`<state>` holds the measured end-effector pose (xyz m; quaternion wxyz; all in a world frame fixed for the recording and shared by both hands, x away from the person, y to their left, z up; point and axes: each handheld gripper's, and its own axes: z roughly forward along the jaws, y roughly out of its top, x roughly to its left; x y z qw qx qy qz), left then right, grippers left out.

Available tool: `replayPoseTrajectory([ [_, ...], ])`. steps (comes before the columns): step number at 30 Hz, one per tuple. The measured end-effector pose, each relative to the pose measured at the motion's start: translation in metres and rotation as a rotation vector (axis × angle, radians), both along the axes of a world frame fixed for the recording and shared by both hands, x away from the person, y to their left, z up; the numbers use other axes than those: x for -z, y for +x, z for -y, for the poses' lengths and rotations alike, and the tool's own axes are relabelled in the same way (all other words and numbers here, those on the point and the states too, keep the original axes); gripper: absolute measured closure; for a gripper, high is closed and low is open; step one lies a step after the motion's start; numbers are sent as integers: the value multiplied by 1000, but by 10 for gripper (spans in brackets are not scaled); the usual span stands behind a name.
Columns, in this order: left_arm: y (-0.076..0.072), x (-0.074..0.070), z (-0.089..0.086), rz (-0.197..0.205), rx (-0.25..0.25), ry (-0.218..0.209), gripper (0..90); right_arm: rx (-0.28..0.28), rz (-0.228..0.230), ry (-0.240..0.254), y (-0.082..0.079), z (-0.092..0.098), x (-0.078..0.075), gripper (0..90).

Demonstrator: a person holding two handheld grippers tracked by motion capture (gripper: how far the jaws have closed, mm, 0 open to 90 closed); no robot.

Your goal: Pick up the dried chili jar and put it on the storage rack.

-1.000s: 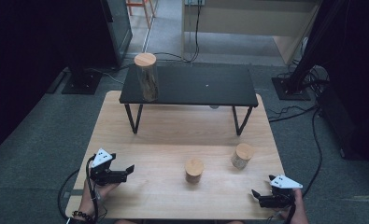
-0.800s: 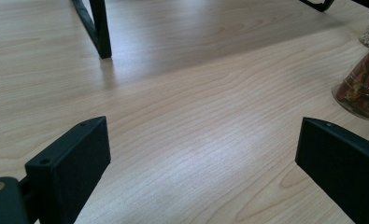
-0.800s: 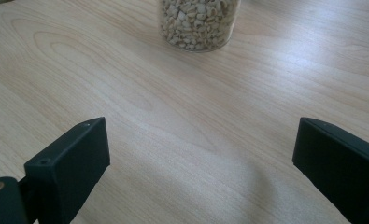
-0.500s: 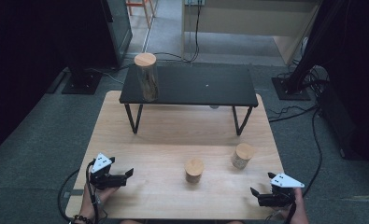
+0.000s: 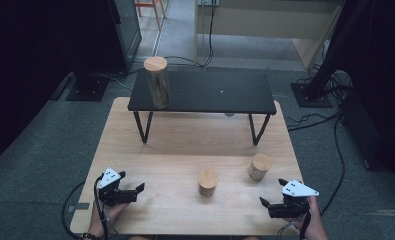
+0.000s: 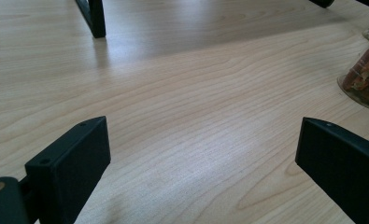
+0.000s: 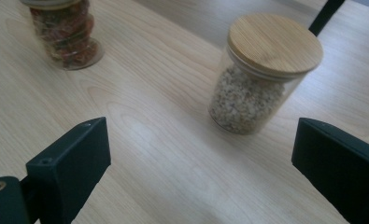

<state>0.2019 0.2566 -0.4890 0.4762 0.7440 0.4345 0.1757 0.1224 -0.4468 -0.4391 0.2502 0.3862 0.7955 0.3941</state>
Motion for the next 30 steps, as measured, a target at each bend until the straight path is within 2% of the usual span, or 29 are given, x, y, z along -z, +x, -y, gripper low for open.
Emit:
replayPoseTrajectory([
  [7, -1, 4, -2, 2, 4, -6, 33, -32, 4, -7, 4, -14, -7, 44],
  [13, -2, 9, -7, 4, 2, -32, 33, -59, 4, -8, 8, -27, -11, 44],
  [16, 0, 11, -9, -4, 18, -45, 33, -76, 6, -9, 11, -34, -13, 44],
  [21, 3, 9, -6, -16, 42, -21, 34, -103, 0, -15, 17, -43, -16, 44],
  [25, 6, 9, -9, -27, 47, -33, 33, -111, -6, -18, 20, -49, -19, 44],
  [30, 1, 11, -9, 0, 55, -25, 33, -126, -12, -12, 23, -54, -18, 44],
])
